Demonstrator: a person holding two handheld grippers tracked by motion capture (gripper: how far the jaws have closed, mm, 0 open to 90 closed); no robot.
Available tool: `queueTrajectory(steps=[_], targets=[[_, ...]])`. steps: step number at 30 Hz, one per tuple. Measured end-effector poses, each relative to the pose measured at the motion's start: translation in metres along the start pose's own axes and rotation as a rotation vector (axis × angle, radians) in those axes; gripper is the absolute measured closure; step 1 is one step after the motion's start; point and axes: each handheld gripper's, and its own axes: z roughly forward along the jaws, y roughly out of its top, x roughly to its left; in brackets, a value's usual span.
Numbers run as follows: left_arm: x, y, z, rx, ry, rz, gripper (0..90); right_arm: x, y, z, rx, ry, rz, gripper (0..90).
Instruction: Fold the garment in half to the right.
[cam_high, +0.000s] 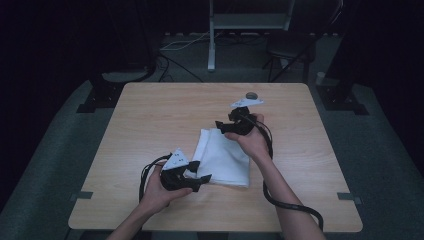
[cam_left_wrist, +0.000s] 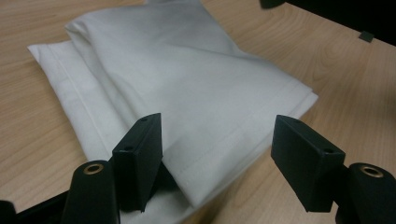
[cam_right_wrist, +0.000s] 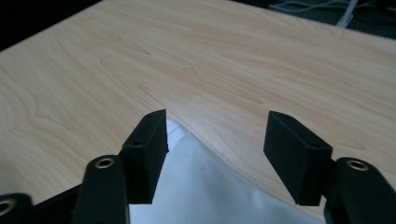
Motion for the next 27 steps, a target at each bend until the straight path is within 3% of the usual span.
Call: queueTrajectory(steps=[2,8,13,15,21,25,27], targets=[[0.001,0.001,0.002,-0.006,0.007,-0.009,33.7,0.000,-0.002,0.008,0.016,0.013,0.021,37.4],[0.008,0.002,0.005,0.023,0.041,-0.016,33.9,0.000,-0.004,0.024,0.064,0.034,0.016,38.7],[0.010,-0.001,0.009,0.049,0.030,-0.041,36.5,0.000,-0.009,0.042,0.127,0.075,0.002,47.6],[0.010,-0.002,0.011,0.059,0.023,-0.047,40.3,0.001,-0.011,0.046,0.144,0.078,-0.017,54.3],[0.013,-0.003,0.014,0.081,0.013,-0.053,56.4,0.002,-0.016,0.049,0.164,0.080,-0.002,83.1],[0.013,-0.003,0.014,0.065,0.011,-0.063,68.6,0.005,-0.012,0.043,0.132,0.092,0.001,86.9],[0.011,-0.002,0.013,0.056,0.014,-0.049,72.7,0.007,-0.008,0.039,0.113,0.103,0.001,87.1]])
